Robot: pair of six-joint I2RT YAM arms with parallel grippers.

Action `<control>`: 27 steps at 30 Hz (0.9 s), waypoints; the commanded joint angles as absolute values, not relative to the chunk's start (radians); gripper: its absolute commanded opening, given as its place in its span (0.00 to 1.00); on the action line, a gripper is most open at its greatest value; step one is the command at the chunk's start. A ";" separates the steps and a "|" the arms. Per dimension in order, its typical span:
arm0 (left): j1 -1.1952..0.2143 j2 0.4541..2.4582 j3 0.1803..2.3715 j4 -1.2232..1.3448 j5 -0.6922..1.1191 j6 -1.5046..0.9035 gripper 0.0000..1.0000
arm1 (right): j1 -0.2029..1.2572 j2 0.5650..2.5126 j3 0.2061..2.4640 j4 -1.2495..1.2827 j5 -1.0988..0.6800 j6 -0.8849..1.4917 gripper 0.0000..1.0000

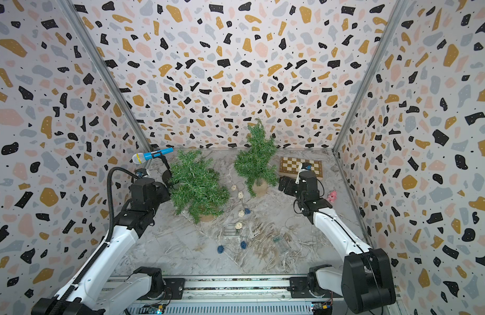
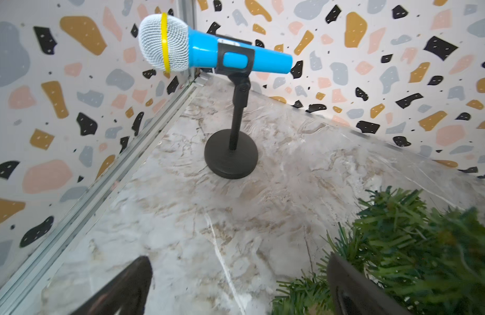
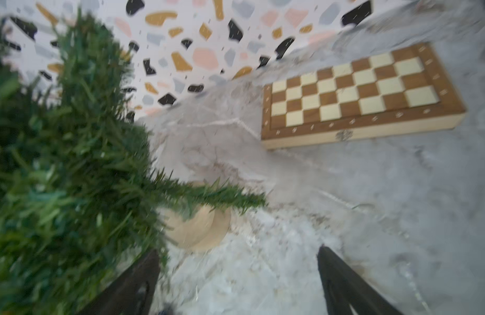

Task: Wrap string light around the christmas tree
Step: Pick up the light string from the center of the board.

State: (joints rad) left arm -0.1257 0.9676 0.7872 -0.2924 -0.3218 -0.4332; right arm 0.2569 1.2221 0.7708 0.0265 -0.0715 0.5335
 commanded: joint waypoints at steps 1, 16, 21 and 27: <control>-0.149 0.969 0.870 -0.441 -0.356 -0.475 0.99 | 0.298 1.213 0.813 -0.068 -0.129 0.561 0.92; -0.163 0.965 1.023 -0.700 -0.372 -0.426 1.00 | 0.440 1.188 0.824 -0.326 -0.085 0.478 0.87; -0.163 0.980 1.099 -0.780 -0.377 -0.406 1.00 | 0.528 1.197 0.823 -0.348 -0.086 0.472 0.85; -0.163 1.006 1.185 -0.862 -0.354 -0.376 1.00 | 0.649 1.237 0.846 -0.340 -0.045 0.490 0.83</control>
State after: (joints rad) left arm -0.1585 0.9970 1.1469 -0.7998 -0.3569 -0.4057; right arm 0.6102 1.2236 0.7963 -0.3183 -0.0803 0.4885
